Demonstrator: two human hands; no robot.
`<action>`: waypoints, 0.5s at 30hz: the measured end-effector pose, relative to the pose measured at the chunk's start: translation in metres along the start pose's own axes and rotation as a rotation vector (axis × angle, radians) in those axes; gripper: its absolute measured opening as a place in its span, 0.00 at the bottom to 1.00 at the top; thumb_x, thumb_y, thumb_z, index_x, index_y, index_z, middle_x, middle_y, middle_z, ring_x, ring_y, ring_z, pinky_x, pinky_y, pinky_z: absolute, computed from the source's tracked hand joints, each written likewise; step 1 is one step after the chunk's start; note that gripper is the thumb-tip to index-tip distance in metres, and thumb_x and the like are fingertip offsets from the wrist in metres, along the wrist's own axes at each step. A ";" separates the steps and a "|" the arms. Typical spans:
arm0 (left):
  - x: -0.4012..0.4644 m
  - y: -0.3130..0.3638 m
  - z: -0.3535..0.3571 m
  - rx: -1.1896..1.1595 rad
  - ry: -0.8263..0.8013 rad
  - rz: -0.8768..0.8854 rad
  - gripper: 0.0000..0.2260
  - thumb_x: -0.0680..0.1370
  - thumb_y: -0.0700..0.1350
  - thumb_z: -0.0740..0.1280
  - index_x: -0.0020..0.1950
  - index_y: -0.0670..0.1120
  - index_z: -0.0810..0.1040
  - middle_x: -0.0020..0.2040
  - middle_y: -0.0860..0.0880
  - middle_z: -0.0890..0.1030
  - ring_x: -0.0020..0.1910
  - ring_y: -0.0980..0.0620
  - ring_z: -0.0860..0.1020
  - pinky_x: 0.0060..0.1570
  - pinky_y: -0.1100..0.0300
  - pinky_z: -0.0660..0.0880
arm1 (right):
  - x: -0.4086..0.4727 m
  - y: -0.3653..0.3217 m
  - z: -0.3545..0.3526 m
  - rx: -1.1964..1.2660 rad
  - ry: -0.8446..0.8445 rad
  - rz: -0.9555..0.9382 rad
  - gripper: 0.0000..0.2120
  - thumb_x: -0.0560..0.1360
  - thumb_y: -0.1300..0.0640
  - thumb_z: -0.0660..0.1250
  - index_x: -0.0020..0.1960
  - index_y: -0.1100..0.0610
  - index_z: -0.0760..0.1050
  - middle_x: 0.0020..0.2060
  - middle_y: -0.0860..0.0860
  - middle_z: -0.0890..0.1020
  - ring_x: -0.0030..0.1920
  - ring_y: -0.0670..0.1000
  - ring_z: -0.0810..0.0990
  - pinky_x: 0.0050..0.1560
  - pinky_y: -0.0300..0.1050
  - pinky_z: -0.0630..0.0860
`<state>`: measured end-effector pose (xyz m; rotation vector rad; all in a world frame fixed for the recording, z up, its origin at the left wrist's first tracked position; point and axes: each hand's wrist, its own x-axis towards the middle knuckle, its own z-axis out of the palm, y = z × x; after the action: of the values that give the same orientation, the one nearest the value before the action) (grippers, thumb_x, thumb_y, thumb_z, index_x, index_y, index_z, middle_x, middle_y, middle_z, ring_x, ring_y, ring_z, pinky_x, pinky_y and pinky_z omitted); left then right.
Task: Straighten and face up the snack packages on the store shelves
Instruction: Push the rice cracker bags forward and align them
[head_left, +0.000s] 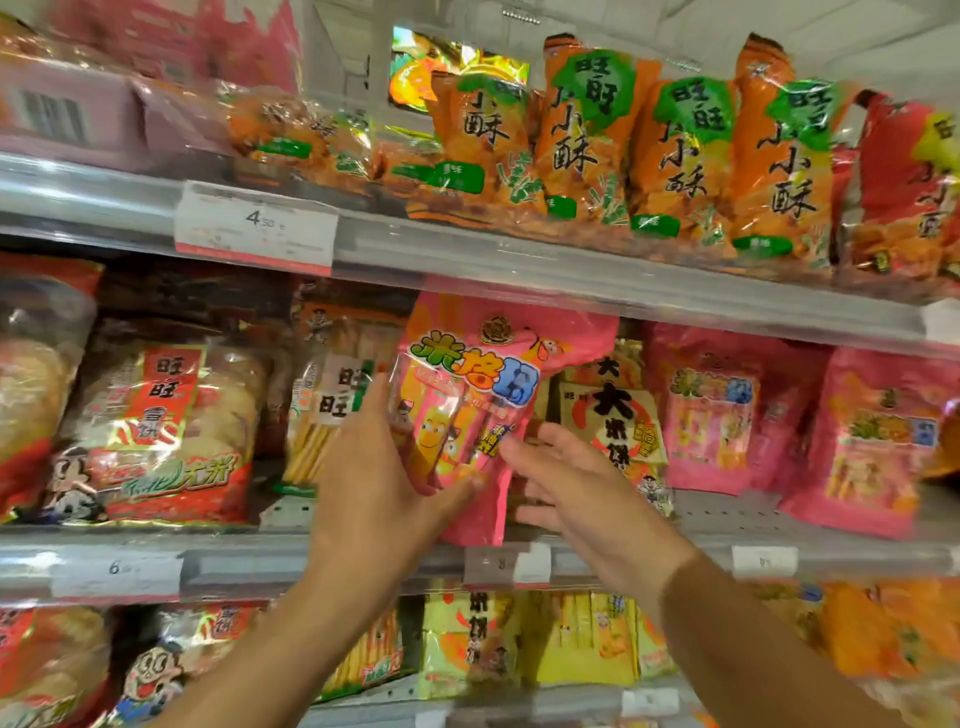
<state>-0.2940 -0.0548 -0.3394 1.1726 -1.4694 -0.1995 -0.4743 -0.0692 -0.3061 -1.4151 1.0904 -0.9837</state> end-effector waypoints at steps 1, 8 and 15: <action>-0.003 0.008 0.014 0.065 -0.015 0.012 0.41 0.59 0.60 0.79 0.68 0.56 0.65 0.56 0.57 0.78 0.54 0.54 0.77 0.52 0.49 0.77 | -0.002 0.003 -0.005 0.024 0.029 -0.022 0.39 0.57 0.36 0.80 0.63 0.45 0.71 0.64 0.46 0.77 0.57 0.45 0.79 0.52 0.43 0.79; -0.015 0.047 0.103 -0.013 -0.314 0.121 0.45 0.62 0.61 0.76 0.75 0.58 0.57 0.58 0.56 0.72 0.56 0.53 0.73 0.55 0.54 0.73 | -0.017 0.032 -0.091 -0.044 0.398 -0.146 0.15 0.72 0.55 0.75 0.57 0.54 0.76 0.46 0.47 0.86 0.49 0.49 0.84 0.55 0.51 0.80; 0.012 0.070 0.175 -0.246 -0.513 -0.120 0.21 0.67 0.50 0.79 0.55 0.61 0.74 0.38 0.58 0.80 0.35 0.57 0.78 0.36 0.62 0.75 | -0.017 0.040 -0.202 -0.080 0.436 -0.149 0.15 0.70 0.66 0.75 0.50 0.52 0.76 0.41 0.42 0.84 0.44 0.40 0.81 0.49 0.40 0.79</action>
<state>-0.4734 -0.1141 -0.3350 1.0506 -1.7535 -0.7886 -0.6776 -0.1042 -0.3230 -1.3959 1.3655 -1.4151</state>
